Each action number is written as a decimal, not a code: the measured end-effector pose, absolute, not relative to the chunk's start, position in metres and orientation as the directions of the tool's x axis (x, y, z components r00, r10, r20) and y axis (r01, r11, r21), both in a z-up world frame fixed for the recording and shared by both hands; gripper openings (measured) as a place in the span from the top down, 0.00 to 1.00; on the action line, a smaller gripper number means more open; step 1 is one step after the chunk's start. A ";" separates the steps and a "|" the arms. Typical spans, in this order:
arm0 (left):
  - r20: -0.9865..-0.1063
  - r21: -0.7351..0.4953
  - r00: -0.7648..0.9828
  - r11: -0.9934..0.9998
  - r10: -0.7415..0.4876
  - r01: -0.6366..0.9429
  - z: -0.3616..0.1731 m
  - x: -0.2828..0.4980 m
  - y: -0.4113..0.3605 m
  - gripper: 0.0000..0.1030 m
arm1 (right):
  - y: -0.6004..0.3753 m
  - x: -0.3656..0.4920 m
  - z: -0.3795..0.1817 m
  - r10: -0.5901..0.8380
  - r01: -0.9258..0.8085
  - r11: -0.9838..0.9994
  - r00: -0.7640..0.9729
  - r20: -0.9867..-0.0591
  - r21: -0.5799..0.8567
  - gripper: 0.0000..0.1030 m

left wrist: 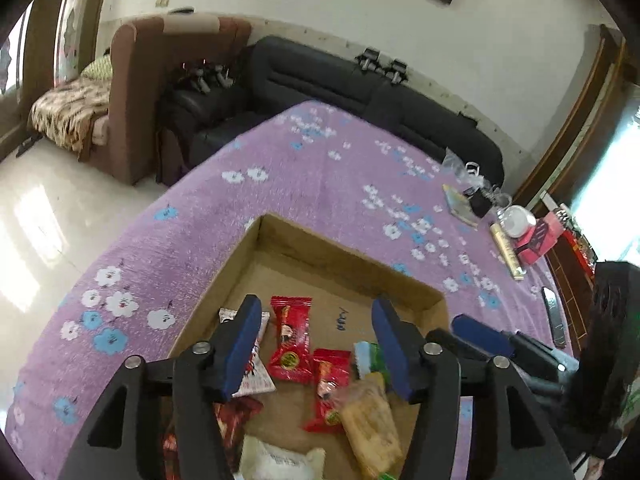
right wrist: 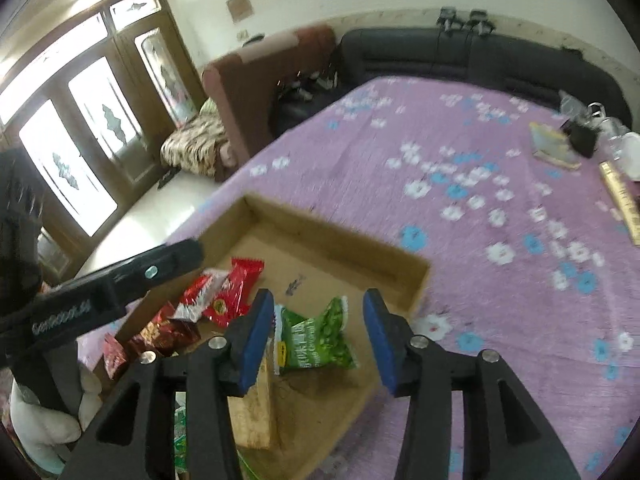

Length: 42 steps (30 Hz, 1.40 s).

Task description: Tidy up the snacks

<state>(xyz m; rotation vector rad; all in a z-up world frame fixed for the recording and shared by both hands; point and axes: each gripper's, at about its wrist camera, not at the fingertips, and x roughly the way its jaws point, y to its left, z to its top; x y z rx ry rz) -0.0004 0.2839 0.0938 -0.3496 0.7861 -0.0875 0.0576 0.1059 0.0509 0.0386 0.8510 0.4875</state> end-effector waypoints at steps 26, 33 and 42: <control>-0.151 -0.020 0.916 0.925 0.373 -0.380 0.227 -0.243 0.291 0.00 | 0.108 -0.059 0.109 0.504 -0.383 0.863 0.697 -0.511 0.328 0.38; -0.112 0.008 0.898 0.904 0.426 -0.428 0.228 -0.251 0.309 0.00 | 0.158 -0.064 0.110 0.538 -0.456 0.842 0.669 -0.513 0.288 0.38; -0.125 -0.009 0.892 0.898 0.435 -0.440 0.225 -0.249 0.318 0.00 | 0.175 -0.064 0.105 0.566 -0.495 0.820 0.632 -0.530 0.286 0.38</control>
